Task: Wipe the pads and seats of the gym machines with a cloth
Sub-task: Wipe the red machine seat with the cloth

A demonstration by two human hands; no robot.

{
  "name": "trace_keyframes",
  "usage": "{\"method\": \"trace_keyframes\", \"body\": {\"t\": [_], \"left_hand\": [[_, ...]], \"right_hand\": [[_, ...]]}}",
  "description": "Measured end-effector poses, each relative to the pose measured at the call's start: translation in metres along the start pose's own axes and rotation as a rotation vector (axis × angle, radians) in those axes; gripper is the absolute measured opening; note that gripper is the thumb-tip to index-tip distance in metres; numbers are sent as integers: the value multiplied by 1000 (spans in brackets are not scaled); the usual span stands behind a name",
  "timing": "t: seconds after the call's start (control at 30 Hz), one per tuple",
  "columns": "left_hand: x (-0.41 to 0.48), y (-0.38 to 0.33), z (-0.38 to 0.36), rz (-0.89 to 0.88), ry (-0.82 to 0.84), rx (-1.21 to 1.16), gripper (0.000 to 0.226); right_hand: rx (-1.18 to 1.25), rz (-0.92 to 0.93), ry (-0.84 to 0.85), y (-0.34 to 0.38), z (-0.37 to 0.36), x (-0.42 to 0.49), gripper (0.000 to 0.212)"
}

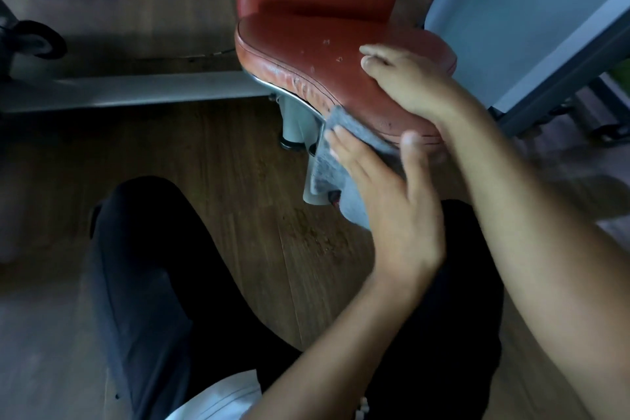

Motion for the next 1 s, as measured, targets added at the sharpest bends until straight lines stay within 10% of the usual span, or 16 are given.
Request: {"method": "trace_keyframes", "body": {"t": [0.77, 1.0], "left_hand": [[30, -14, 9, -48, -29, 138, 78], [96, -40, 21, -216, 163, 882, 68]], "right_hand": [[21, -20, 14, -1, -2, 4, 49], [112, -68, -49, -1, 10, -5, 36]]}}
Point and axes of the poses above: each hand's wrist, its own x-axis towards the middle knuckle, its own z-axis out of the back of the hand, y = z × x, the point moved 3 cm from there along x, towards the middle knuckle, and after that the axes turned 5 degrees about -x, right-handed, at the moved point
